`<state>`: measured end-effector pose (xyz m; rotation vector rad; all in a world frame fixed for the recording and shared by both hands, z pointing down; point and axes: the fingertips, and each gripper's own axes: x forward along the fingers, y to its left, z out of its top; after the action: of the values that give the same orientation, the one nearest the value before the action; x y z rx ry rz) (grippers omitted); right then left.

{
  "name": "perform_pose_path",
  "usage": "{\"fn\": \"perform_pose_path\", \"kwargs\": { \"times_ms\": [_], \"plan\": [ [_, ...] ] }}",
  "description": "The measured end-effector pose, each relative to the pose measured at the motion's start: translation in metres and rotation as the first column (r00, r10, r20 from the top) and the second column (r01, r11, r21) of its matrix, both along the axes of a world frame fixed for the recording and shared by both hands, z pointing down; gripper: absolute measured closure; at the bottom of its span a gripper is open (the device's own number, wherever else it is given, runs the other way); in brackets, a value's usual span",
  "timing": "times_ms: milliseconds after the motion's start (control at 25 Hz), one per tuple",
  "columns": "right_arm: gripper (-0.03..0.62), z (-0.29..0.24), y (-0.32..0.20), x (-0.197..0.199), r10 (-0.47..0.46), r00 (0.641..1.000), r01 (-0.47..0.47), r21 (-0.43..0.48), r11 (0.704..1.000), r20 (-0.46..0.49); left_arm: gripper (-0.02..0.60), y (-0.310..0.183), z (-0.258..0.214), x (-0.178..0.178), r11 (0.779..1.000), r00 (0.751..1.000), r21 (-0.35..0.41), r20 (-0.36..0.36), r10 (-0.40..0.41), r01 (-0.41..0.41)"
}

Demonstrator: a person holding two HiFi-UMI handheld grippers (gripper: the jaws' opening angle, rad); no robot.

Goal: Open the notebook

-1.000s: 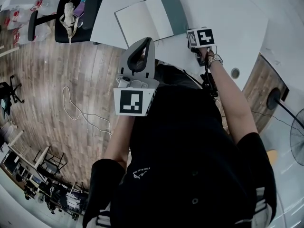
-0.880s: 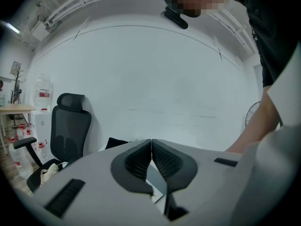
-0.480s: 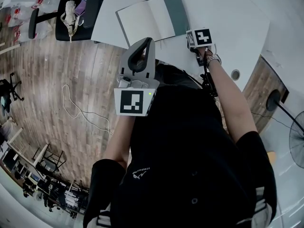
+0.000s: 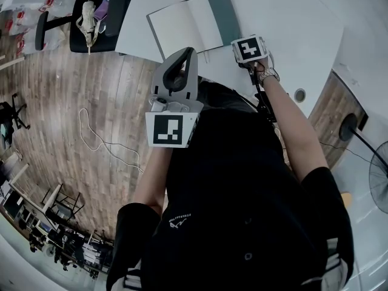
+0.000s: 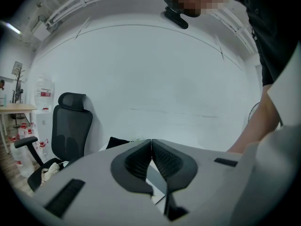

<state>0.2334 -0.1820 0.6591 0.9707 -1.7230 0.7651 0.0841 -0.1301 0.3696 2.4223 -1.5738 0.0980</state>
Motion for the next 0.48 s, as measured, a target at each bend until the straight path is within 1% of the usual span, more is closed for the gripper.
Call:
{"fn": "perform_pose_path", "kwargs": {
  "times_ms": [80,200,360,440,480],
  "plan": [
    [0.556,-0.001,0.001,0.001,-0.032,0.999,0.033,0.016,0.999,-0.027,0.575,0.001,0.000,0.000,1.000,1.000,0.001,0.001,0.000,0.000],
    [0.539,-0.005,0.000,0.002,-0.040,0.999,0.041,0.031,0.999,-0.034,0.575,0.000,-0.001,-0.002,1.000,1.000,0.000,0.002,0.000,0.000],
    [0.482,-0.009,-0.005,0.003,-0.047,0.998,0.049,0.063,0.997,-0.031,0.575,-0.003,-0.001,-0.005,1.000,1.000,0.002,0.003,0.003,-0.003],
    [0.465,-0.007,-0.002,0.010,-0.041,0.998,0.044,0.056,0.997,-0.048,0.575,-0.004,0.000,-0.004,1.000,1.000,0.001,0.000,0.005,-0.005],
    [0.459,-0.006,0.003,0.020,-0.022,0.997,0.024,0.033,0.999,-0.077,0.575,-0.004,0.001,-0.004,1.000,1.000,0.002,0.001,0.007,-0.007]
  ]
}}
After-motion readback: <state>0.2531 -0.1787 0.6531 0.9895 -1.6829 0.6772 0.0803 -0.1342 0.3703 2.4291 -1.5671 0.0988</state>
